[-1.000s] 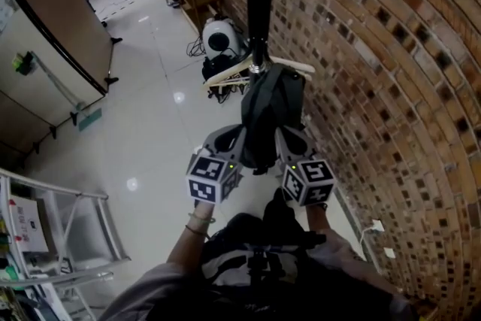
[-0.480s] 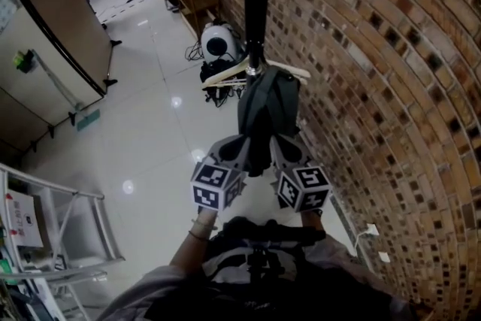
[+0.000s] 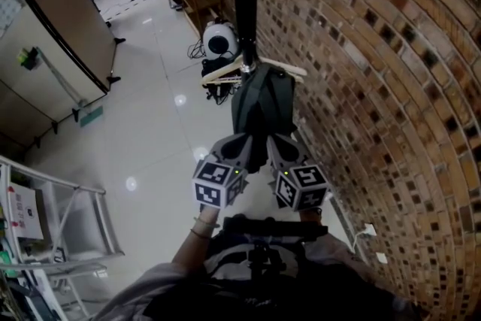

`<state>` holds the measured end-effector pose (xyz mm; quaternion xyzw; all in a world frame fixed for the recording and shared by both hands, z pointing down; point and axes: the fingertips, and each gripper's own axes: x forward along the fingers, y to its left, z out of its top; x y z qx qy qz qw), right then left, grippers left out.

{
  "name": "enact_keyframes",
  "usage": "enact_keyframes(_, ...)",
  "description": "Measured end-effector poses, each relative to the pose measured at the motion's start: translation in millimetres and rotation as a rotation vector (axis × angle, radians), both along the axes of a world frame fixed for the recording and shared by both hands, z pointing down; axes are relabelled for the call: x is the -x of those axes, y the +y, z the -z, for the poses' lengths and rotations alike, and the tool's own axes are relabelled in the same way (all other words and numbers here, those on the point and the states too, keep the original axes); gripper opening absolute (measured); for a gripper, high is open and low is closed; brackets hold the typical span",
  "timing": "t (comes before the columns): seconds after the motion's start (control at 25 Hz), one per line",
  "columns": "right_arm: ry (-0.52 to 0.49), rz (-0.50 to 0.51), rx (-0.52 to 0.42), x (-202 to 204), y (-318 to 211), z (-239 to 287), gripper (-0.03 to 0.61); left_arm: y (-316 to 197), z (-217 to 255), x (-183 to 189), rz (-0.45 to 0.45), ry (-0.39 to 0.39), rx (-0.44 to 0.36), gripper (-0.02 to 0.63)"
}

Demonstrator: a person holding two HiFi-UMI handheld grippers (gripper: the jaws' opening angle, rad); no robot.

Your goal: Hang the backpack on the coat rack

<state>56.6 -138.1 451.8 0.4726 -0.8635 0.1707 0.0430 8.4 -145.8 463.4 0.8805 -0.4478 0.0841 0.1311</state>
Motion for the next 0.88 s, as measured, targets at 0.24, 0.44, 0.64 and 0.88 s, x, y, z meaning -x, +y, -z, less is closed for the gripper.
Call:
enact_keyframes(0.24, 0.006, 0.020, -0.001, -1.9, 3.1, -1.2, 0.009, 4.5, 1.2, -3.1, 0.014, -0.001, 0.000, 0.003)
enact_keyframes(0.44, 0.011, 0.017, 0.002, -7.0, 2.7, -4.0, 0.009, 4.8, 0.9, -4.2, 0.028, 0.003, 0.000, 0.003)
enact_keyframes(0.64, 0.024, 0.019, 0.003, -11.5, 3.9, -4.8, 0.009, 4.7, 0.7, -9.1, 0.031, 0.010, -0.001, 0.003)
enact_keyframes(0.88, 0.033, 0.015, -0.002, -18.1, 4.3, -2.7, 0.009, 6.1, -0.2, -14.6, 0.031, 0.019, 0.000, 0.003)
